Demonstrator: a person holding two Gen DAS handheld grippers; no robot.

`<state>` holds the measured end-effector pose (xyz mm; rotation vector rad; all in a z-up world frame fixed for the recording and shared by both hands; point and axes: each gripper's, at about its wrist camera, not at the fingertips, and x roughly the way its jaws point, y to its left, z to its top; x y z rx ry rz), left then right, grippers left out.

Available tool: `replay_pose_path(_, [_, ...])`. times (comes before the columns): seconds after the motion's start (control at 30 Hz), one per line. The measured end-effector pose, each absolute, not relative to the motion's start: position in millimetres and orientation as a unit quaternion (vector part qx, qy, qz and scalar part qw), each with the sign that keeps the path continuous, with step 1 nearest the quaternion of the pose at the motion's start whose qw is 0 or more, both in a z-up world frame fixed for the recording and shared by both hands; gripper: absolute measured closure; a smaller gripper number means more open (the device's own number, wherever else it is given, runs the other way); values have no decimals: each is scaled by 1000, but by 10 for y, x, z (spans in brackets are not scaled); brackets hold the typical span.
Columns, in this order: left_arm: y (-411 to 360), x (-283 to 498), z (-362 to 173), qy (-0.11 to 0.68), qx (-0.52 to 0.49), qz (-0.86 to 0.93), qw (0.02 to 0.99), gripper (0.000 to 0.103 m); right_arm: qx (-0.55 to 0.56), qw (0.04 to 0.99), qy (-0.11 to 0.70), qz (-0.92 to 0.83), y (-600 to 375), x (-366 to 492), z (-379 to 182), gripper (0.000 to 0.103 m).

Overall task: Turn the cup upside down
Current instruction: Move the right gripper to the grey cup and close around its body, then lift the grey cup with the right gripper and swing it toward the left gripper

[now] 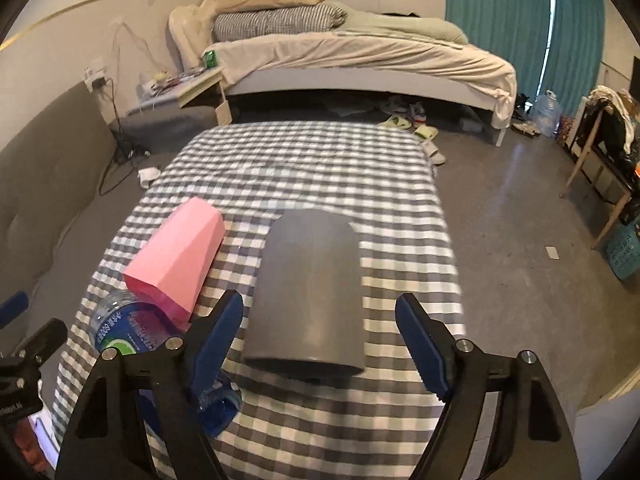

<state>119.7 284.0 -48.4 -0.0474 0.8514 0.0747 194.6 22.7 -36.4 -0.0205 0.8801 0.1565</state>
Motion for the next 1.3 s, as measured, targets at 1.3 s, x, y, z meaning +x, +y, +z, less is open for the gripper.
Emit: replay_pose_path(1.3, [2750,306,-334,431,-30,33,901,0,34,853,511,101,560,196,-593,31])
